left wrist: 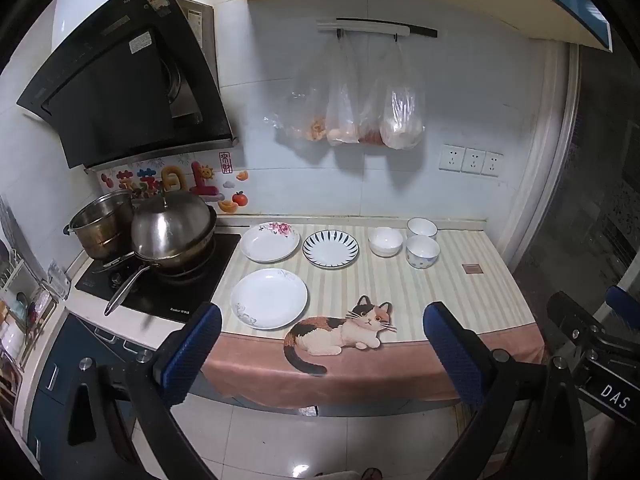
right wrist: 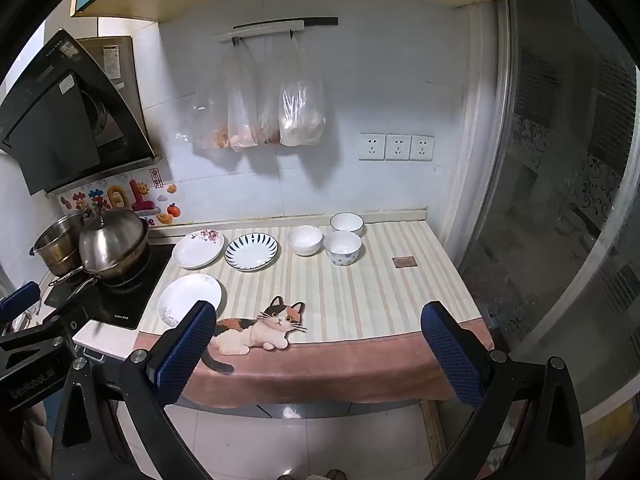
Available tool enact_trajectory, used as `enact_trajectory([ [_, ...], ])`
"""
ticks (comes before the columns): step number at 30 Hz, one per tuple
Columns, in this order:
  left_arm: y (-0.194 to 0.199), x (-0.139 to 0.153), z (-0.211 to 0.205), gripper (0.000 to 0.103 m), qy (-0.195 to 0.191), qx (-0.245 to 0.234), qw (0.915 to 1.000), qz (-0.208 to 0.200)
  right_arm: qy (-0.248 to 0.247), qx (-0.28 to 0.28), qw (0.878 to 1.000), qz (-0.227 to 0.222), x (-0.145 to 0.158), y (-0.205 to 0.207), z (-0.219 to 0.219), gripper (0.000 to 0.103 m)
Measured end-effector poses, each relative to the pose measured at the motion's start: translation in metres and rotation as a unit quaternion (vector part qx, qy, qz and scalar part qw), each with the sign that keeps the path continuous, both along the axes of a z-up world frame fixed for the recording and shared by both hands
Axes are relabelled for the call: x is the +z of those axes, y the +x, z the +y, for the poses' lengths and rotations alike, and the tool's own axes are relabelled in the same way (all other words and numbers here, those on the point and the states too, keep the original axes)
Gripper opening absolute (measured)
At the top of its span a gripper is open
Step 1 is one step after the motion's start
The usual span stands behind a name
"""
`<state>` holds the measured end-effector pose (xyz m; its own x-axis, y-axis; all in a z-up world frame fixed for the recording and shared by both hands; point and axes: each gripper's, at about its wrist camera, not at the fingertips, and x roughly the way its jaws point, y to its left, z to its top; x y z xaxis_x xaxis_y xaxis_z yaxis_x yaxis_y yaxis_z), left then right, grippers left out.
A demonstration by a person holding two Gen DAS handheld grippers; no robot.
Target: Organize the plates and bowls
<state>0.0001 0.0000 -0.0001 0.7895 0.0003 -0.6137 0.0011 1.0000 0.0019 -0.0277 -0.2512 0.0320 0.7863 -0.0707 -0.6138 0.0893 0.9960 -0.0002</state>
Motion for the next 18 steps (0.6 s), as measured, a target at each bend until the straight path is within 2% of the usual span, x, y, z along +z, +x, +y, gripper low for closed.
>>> enact_trajectory([
  [18, 0.0009, 0.0004, 0.0027, 0.103, 0.001, 0.001, 1.0, -0.003, 0.003, -0.002, 1.0, 0.001, 0.0011, -0.0016, -0.0008, 0.103],
])
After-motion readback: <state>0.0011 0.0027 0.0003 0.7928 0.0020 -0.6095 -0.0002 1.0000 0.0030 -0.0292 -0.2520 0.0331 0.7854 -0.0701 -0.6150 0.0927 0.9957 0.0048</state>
